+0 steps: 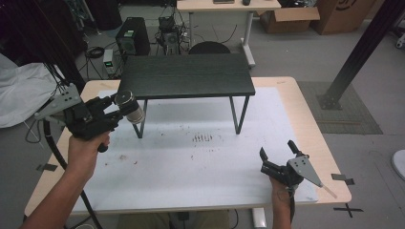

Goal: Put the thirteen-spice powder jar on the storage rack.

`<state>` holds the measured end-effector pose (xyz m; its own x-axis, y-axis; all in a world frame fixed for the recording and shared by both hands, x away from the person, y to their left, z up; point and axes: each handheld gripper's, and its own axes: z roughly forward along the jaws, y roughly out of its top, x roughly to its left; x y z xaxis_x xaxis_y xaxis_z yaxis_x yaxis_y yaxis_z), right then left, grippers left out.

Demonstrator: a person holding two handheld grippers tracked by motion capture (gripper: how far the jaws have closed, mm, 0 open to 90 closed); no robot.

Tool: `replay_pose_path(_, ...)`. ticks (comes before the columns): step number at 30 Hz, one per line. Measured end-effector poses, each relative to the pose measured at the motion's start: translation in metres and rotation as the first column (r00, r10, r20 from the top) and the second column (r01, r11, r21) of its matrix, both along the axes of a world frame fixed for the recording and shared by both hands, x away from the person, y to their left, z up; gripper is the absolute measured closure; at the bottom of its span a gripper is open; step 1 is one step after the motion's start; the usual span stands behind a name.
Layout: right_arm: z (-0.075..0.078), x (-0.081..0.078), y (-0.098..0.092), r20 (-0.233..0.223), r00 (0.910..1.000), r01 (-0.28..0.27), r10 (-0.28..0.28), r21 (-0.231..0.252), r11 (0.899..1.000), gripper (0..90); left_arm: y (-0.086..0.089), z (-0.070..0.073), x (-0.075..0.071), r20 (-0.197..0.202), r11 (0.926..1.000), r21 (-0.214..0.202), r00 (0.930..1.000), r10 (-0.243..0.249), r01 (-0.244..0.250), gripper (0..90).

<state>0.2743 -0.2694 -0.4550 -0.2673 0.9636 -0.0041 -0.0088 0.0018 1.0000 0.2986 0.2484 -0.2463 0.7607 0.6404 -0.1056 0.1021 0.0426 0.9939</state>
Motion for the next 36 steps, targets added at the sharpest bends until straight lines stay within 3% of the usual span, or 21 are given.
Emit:
replay_pose_path(21,0.000,0.000,0.000,0.001,1.0000,0.001,-0.001,0.002,1.000,0.0,-0.012,0.029,0.036,0.014,0.9997,-0.026,0.9999,-0.003,0.003,49.0)
replay_pose_path(36,0.000,0.000,0.000,-0.001,1.0000,0.001,-0.001,0.004,1.000,0.0,-0.033,0.048,0.078,0.001,0.9999,-0.007,0.9999,0.011,-0.011,49.0)
